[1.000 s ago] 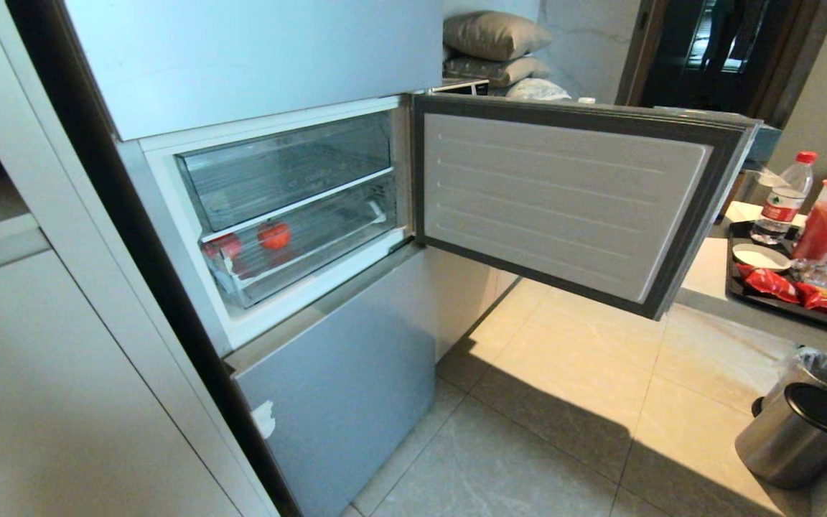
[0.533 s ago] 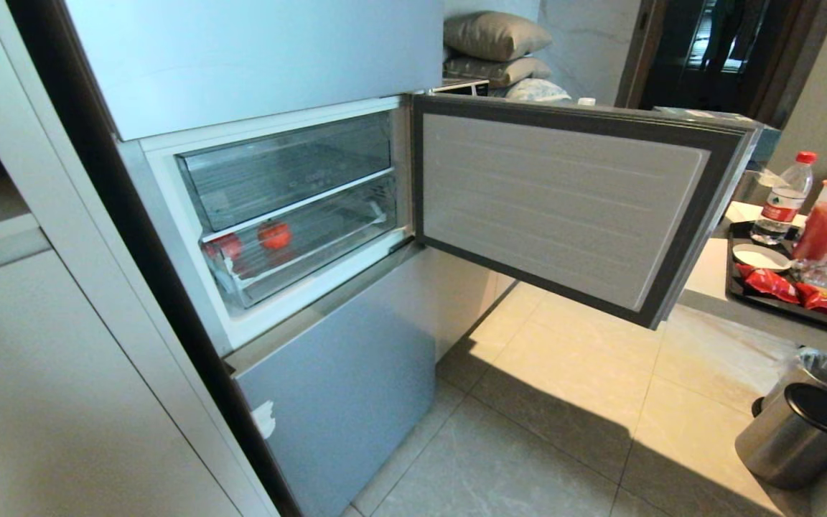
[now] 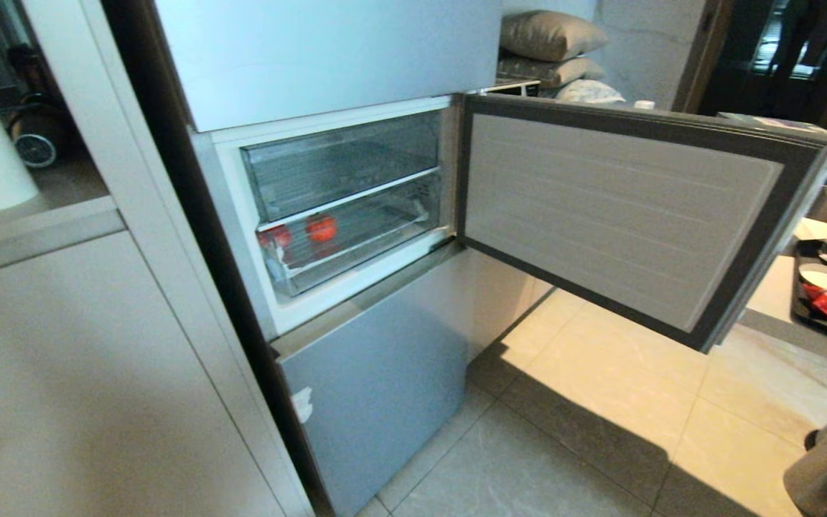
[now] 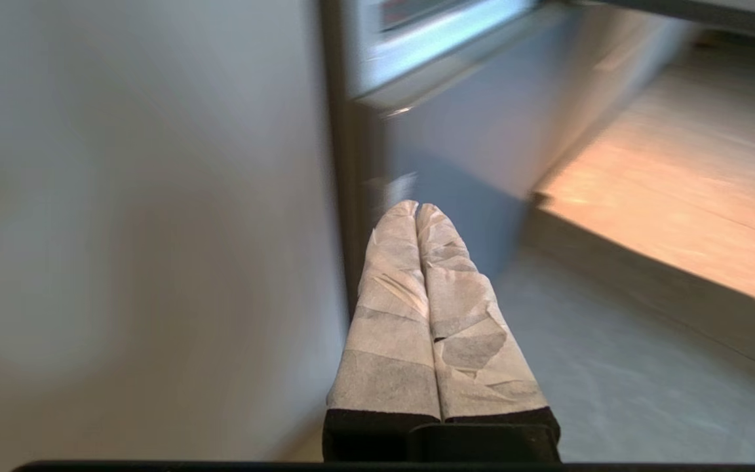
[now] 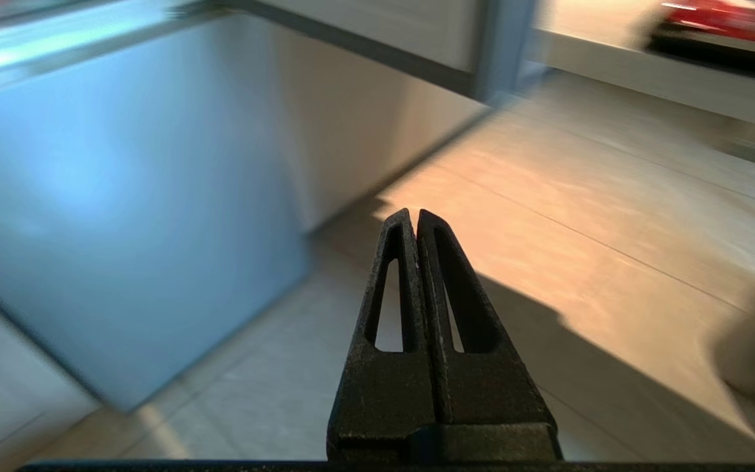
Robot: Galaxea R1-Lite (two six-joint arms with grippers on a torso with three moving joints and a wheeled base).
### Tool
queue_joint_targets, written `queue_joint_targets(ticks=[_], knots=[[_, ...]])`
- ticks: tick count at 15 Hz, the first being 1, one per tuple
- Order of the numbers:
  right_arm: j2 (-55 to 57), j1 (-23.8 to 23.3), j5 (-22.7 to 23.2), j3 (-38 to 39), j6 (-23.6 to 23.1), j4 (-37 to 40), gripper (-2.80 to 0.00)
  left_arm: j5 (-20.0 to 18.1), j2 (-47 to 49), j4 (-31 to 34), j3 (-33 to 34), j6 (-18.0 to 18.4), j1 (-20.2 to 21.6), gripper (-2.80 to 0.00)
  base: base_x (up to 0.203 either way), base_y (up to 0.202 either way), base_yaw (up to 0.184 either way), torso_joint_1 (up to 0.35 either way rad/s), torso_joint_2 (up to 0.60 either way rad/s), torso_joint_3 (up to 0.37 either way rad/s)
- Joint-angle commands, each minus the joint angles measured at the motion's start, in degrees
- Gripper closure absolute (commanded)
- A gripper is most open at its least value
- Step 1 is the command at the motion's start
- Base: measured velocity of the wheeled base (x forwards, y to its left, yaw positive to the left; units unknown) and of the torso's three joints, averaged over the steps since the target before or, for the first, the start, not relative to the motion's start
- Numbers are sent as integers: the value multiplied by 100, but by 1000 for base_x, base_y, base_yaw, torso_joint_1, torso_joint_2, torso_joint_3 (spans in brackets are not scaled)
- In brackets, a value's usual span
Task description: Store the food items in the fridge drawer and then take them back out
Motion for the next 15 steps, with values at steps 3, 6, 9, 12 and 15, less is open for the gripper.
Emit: queue_joint_targets(ticks=[3,6,9,12,15], knots=[[0,-2,1,0,1,-2,0,1,-14,4,1,-1,0,0,1,-9,173,2,2,1],[9,-2,1,0,1,-2,0,1,-8,4,1,-1,0,0,0,-7,177,4,4,2],[1,-2,1,0,1,-2,0,1,-14,4,1,-1,0,0,2,-9,173,1,2,2],[0,-2,1,0,1,-2,0,1,-5,4,-1,-1,0,0,2,-8,178,2,-2,2],[0,-2,1,0,1,-2,0,1,-14,4,1,-1,0,0,0,-7,175,4,0,4]])
